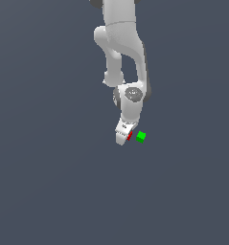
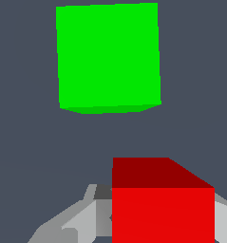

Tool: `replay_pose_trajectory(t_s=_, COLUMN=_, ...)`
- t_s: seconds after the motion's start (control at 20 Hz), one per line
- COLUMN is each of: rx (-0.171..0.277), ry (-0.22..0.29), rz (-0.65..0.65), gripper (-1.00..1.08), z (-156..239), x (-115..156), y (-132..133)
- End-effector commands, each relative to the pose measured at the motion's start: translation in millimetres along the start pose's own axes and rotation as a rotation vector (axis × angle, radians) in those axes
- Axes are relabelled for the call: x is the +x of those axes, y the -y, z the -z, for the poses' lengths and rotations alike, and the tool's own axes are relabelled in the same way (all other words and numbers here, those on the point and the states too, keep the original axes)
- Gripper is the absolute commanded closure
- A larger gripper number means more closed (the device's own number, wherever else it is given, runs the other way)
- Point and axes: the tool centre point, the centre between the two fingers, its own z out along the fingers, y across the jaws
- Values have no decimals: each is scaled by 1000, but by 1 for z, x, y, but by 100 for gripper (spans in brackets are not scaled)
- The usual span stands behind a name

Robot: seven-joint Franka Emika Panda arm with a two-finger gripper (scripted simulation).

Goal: Stack the red cube on top of the green cube.

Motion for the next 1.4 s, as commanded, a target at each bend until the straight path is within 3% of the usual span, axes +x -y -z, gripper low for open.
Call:
replay_pose_trajectory(t_s=0.0, rx=-1, ry=0, rz=0, gripper=108, z=2, x=0, y=0)
replay_pose_trajectory(t_s=0.9, rx=0, ry=0, rz=1, gripper=108, z=89, x=0, y=1)
replay_pose_trajectory(t_s=1.35, rx=0, ry=-1, rz=0, gripper=108, z=99, x=1, y=0)
